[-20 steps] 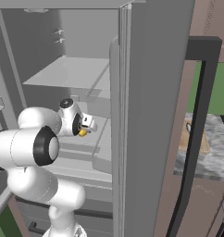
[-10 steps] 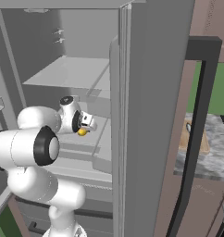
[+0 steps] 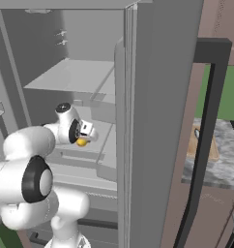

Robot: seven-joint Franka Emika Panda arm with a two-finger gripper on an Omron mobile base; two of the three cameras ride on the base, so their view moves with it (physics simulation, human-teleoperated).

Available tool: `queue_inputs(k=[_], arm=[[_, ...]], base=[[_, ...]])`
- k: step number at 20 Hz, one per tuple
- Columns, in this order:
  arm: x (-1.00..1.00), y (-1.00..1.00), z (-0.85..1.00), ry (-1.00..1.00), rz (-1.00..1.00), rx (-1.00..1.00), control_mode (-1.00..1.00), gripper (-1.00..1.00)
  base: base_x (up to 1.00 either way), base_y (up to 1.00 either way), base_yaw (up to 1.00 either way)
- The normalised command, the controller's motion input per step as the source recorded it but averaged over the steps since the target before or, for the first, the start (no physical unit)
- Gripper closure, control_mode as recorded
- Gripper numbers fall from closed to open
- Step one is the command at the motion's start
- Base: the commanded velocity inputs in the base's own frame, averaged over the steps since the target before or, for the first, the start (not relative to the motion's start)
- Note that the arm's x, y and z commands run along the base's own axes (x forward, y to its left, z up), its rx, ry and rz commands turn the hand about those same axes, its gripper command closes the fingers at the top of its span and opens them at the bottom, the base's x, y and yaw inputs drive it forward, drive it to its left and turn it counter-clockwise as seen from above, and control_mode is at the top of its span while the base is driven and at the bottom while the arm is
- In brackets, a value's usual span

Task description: Retrieve a lemon from the fridge and place it on the cutting board with the fish.

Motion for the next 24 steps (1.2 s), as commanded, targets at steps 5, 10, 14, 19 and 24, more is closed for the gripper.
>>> queue_inputs(k=[5, 10, 14, 19, 24], arm=[[-0.64, 0.0, 0.49, 0.02, -0.07, 0.0, -1.0, 1.0], [-0.47, -0.03, 0.54, 0.06, -0.08, 0.01, -1.0, 1.0], [-0.51, -0.2, 0.55, 0.09, -0.01, 0.06, -1.0, 1.0], [-0.74, -0.11, 0.7, 0.07, 0.0, 0.11, -1.0, 1.0], [-0.79, -0.02, 0.53, 0.04, 0.02, 0.07, -1.0, 1.0]], base=[[0.0, 0.0, 0.0], [0.0, 0.0, 0.0], [0.0, 0.0, 0.0], [0.0, 0.0, 0.0], [0.0, 0.0, 0.0]])
